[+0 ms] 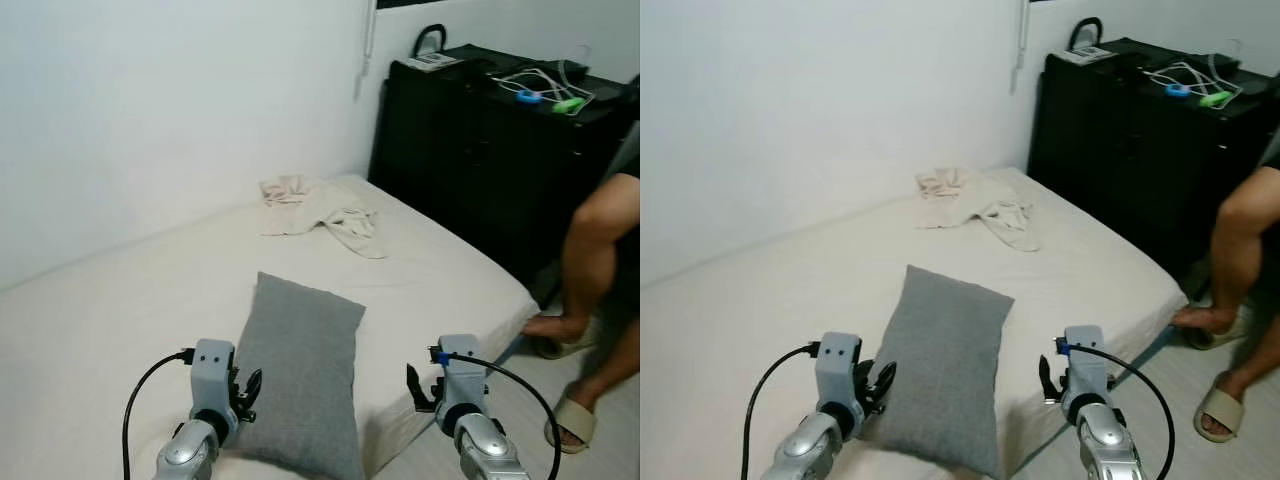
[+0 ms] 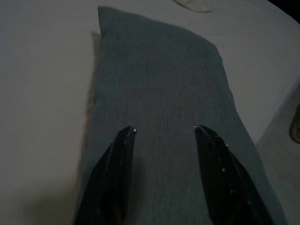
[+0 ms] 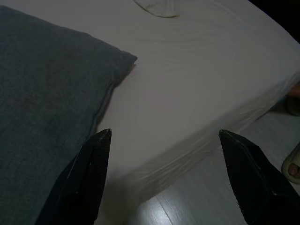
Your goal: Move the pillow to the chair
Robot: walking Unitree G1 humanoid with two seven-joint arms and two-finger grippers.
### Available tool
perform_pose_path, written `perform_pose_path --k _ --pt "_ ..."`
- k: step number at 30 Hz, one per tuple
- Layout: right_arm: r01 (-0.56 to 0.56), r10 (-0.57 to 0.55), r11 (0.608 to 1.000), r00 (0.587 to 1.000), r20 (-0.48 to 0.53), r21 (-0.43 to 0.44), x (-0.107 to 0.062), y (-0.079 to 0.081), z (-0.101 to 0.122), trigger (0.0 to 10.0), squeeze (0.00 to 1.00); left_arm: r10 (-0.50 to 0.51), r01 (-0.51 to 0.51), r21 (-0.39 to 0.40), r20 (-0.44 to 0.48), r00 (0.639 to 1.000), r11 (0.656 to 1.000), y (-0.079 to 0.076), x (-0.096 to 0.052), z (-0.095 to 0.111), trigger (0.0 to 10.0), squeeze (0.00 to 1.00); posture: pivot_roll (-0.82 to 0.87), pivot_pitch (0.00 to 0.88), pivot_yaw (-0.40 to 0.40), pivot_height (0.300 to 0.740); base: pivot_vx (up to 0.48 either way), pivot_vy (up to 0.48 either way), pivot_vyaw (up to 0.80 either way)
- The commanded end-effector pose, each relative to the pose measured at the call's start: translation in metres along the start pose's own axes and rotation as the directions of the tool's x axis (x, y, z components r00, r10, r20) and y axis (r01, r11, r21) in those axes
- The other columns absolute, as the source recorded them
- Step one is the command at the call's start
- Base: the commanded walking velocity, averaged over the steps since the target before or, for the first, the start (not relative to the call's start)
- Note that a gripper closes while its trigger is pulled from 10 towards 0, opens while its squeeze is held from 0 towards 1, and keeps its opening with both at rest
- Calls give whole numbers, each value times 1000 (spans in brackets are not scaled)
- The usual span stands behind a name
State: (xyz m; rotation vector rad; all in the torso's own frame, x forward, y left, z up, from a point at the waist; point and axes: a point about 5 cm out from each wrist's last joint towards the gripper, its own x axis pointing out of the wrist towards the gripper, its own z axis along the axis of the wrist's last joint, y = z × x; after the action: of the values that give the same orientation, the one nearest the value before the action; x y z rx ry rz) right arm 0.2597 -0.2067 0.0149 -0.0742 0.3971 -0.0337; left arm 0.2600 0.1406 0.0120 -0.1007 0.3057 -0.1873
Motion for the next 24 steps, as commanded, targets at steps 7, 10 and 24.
perform_pose_path --k 7,10,24 --pt "3 -3 1000 1000 -22 5 -2 1 -6 10000 0 59 -56 122 -23 998 991 8 2 1 10000 1000 -130 33 10 738 0 0 0" --pt "4 -3 1000 1000 -22 7 -3 1 -6 10000 0 69 -62 164 -38 997 985 9 3 0 10000 1000 -131 33 13 738 0 0 0" --pt "9 -8 1000 1000 -26 18 -4 1 -7 10000 0 265 -214 177 -353 897 961 29 1 -36 10000 0 -139 43 23 738 0 0 0"
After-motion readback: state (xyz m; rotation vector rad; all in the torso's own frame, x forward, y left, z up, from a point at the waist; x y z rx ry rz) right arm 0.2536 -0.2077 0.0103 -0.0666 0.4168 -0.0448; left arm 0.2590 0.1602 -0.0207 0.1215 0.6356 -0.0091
